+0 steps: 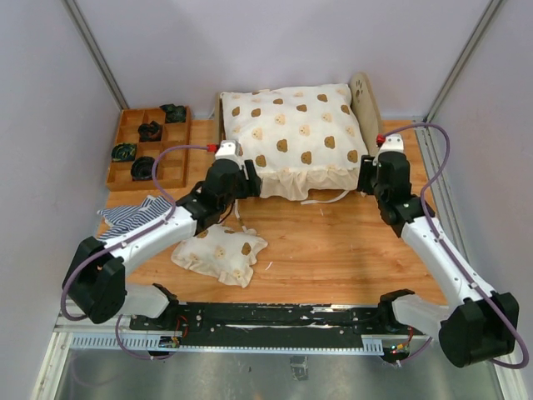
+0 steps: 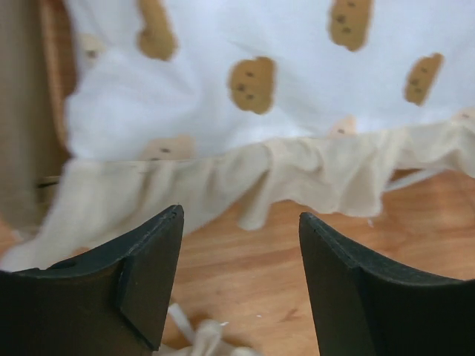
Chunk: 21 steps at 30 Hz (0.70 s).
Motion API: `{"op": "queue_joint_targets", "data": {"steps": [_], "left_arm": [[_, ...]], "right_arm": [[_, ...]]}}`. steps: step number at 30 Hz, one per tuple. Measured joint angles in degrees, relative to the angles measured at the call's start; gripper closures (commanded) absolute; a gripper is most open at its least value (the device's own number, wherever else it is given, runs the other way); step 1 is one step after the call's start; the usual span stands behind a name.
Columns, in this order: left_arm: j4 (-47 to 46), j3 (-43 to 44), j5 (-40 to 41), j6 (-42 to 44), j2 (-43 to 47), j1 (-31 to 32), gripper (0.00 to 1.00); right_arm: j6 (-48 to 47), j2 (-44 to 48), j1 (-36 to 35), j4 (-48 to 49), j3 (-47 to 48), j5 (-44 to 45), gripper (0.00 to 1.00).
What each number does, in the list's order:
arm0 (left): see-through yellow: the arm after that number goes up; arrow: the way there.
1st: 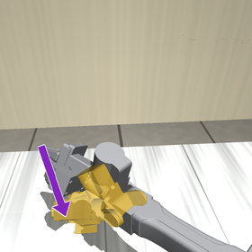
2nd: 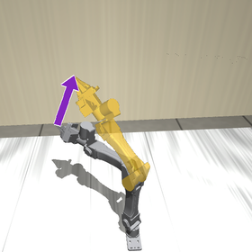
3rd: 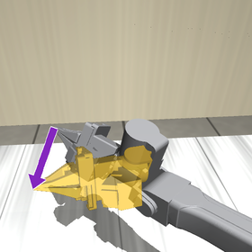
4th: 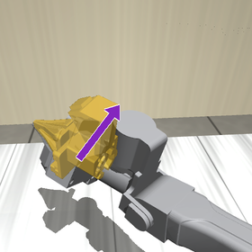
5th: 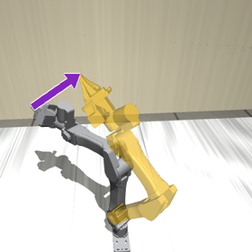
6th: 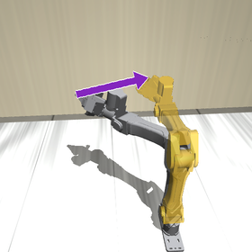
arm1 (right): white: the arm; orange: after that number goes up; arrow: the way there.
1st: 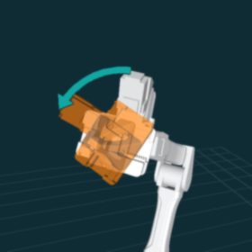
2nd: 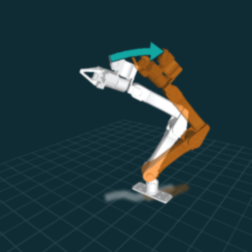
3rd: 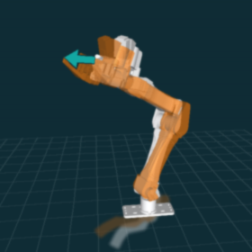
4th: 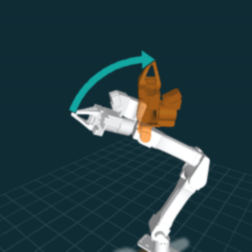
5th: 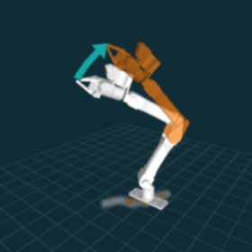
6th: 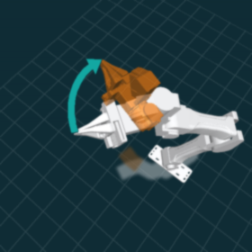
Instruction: Set up the pet bed
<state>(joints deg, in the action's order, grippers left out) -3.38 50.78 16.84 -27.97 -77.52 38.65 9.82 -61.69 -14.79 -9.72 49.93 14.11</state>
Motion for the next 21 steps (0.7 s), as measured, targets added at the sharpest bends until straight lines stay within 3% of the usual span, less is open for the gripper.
{"op": "queue_joint_targets", "data": {"steps": [6, 15, 18, 20, 21], "left_arm": [[7.0, 0.0, 7.0, 4.3, 2.7, -4.3, 0.26], [9.4, 0.0, 10.7, 7.2, -0.2, -5.6, 0.27], [10.0, 0.0, 11.6, 7.7, -2.5, -5.6, 0.36], [10.3, 0.0, 12.5, 8.1, -3.5, -5.6, 0.51], [10.4, 0.0, 12.9, 8.4, -3.8, -5.6, 0.62]], "right_arm": [[1.2, -4.0, 0.0, 3.1, -0.4, -0.2, 0.51], [2.4, -12.7, 0.1, 6.5, -1.7, 0.5, 0.52], [2.7, -14.1, 0.2, 6.7, -1.7, 0.4, 0.52], [3.0, -14.5, 0.4, 7.2, -1.9, 0.4, 0.56], [3.2, -14.7, 0.5, 7.7, -2.3, 0.4, 0.65]]}}
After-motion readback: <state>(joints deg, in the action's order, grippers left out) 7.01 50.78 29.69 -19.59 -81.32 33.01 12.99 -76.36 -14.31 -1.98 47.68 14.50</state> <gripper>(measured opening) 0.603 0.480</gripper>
